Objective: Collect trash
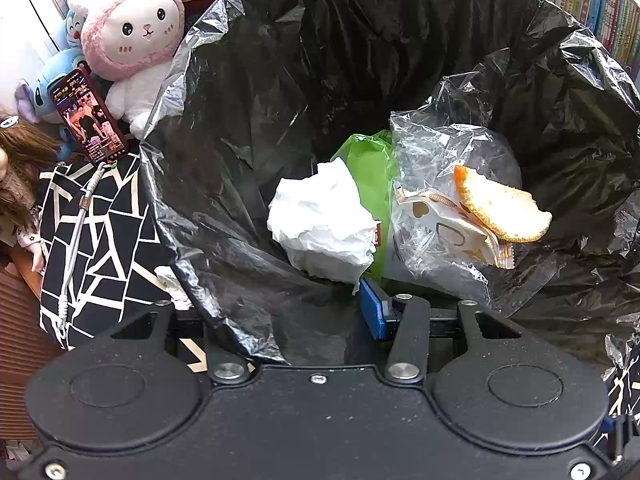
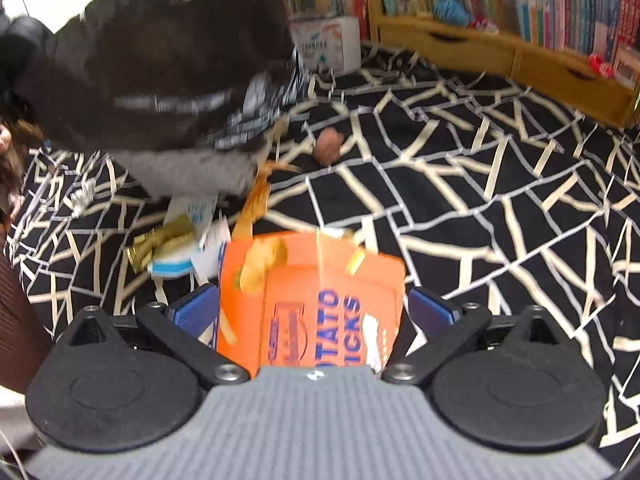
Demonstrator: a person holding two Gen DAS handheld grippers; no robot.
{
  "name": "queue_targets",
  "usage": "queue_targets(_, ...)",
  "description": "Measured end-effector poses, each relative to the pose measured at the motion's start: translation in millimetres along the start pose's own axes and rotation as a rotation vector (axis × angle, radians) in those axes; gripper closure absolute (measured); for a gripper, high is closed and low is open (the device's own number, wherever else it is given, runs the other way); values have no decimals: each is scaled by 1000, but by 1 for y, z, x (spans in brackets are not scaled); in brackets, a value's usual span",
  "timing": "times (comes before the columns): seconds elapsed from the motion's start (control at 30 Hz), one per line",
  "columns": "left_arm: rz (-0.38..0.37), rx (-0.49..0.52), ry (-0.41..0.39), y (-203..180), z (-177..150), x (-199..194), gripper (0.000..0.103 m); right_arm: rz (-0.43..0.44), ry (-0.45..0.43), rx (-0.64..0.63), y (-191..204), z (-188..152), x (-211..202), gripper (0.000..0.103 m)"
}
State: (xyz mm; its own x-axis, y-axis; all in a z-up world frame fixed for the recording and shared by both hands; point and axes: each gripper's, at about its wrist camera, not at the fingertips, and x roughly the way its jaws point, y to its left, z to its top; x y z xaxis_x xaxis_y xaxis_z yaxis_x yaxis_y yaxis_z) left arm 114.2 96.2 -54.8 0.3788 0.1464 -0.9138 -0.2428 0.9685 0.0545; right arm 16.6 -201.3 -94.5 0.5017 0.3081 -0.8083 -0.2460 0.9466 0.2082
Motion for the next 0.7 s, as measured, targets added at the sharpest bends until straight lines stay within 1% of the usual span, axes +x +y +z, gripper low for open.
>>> queue_targets(0.13,0,4,-2,0,0,-1,57,-5,46,8,5,-6,15,0)
queue_targets(0.27,3,5,-4,0,0,-1,57,-17,68,23,10,-9,27,0)
queue_targets(0.4,5,8,-5,0,-1,-1,57,-63,93,24,17,-13,41,0)
queue_targets(0.57,6,8,-5,0,0,-1,57,-82,90,38,22,-14,46,0)
queue_targets(0.7,4,6,-8,0,0,-1,57,-76,128,17,25,-8,43,0)
